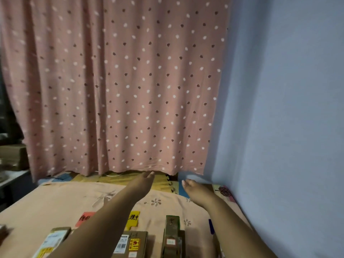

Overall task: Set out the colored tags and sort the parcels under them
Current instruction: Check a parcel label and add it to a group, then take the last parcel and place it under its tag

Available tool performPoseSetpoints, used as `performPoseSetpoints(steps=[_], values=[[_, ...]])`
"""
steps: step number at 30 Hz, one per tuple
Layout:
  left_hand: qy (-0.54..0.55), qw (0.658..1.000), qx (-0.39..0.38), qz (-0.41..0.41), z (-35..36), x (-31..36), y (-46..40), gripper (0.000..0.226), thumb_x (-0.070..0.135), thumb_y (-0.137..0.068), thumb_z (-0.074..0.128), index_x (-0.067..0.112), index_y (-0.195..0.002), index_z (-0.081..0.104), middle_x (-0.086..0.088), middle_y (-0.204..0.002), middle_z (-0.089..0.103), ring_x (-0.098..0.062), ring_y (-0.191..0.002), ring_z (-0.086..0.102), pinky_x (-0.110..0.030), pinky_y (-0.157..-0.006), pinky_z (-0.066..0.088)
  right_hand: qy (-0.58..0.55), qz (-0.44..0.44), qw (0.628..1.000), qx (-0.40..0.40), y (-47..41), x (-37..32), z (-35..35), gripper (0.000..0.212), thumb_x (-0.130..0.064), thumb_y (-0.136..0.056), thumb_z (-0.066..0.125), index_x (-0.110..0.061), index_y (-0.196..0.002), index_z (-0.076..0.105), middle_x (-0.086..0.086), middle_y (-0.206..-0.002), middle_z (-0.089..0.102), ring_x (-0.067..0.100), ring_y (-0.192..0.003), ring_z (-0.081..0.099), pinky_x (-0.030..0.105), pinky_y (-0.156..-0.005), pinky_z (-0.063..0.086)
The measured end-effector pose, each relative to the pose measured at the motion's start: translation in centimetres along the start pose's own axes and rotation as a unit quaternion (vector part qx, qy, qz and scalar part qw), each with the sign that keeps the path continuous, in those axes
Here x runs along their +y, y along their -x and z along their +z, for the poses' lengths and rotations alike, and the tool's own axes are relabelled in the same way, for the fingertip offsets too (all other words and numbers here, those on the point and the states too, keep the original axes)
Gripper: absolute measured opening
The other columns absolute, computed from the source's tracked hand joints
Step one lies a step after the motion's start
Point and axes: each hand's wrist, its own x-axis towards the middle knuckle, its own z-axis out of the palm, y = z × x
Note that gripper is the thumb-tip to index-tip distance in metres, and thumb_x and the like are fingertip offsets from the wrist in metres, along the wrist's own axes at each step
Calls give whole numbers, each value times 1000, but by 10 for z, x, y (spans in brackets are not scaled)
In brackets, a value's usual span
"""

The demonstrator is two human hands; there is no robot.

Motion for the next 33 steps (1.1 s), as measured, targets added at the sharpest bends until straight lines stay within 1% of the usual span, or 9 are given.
performPoseSetpoints(steps=[6, 10, 14, 18, 20, 23, 27, 31, 33], values=[[0, 999, 25, -27, -20, -25, 19, 50, 39, -104, 33, 11, -143, 47, -13, -149, 46, -30, -137, 41, -35, -110, 32, 5, -30, 999, -39, 4, -21, 25, 60, -57, -100, 26, -29, -153, 26, 0, -159, 28, 24, -145, 28, 41, -113, 27], [-12, 997, 57, -56, -53, -50, 36, 49, 40, -104, 32, 12, -140, 49, -15, -146, 48, -32, -133, 45, -37, -108, 35, 16, -49, 997, -57, 6, -49, 51, 62, -60, -98, 27, -30, -152, 27, 2, -159, 28, 25, -143, 31, 43, -114, 30], [-22, 991, 110, -73, -101, -81, 67, 41, 33, -105, 33, 9, -125, 58, -18, -134, 56, -30, -116, 55, -27, -87, 36, 53, -96, 992, -68, 10, -94, 90, 61, -59, -98, 27, -30, -151, 30, 0, -159, 27, 23, -140, 36, 36, -114, 31], [-12, 978, 153, -139, -164, -133, 111, 46, 34, -104, 33, 4, -131, 55, -19, -135, 57, -33, -125, 52, -34, -100, 40, 69, -156, 979, -111, 21, -155, 153, 62, -59, -97, 30, -27, -151, 32, 0, -159, 28, 23, -144, 29, 36, -117, 27], [10, 971, 179, -157, -194, -160, 135, 46, 36, -103, 35, 6, -133, 54, -17, -136, 56, -33, -126, 52, -36, -103, 41, 69, -180, 973, -129, 30, -185, 188, 63, -61, -95, 31, -29, -150, 33, 0, -159, 30, 23, -143, 32, 38, -117, 27], [15, 957, 214, -194, -239, -198, 176, 46, 36, -104, 34, 8, -135, 53, -16, -137, 55, -32, -126, 52, -31, -96, 41, 85, -212, 962, -152, 49, -232, 241, 62, -60, -96, 29, -30, -151, 31, -2, -159, 28, 23, -145, 28, 40, -119, 22], [-11, 938, 257, -233, -296, -246, 226, 47, 41, -103, 35, 11, -133, 55, -13, -133, 59, -28, -117, 57, -35, -98, 46, 106, -245, 947, -179, 73, -286, 300, 61, -58, -97, 28, -29, -152, 30, -1, -160, 27, 24, -146, 25, 37, -120, 19], [-46, 934, 258, -243, -340, -278, 266, 43, 35, -102, 38, 8, -131, 56, -15, -133, 57, -33, -121, 54, -38, -100, 44, 124, -260, 938, -193, 90, -327, 344, 62, -59, -98, 26, -28, -152, 29, -2, -160, 26, 23, -146, 24, 37, -120, 19], [-73, 923, 273, -261, -360, -295, 280, 45, 41, -101, 34, 13, -127, 59, -12, -130, 60, -30, -116, 56, -37, -98, 45, 134, -265, 935, -196, 97, -343, 362, 62, -58, -98, 25, -28, -152, 29, -2, -160, 27, 24, -146, 25, 37, -119, 20]])
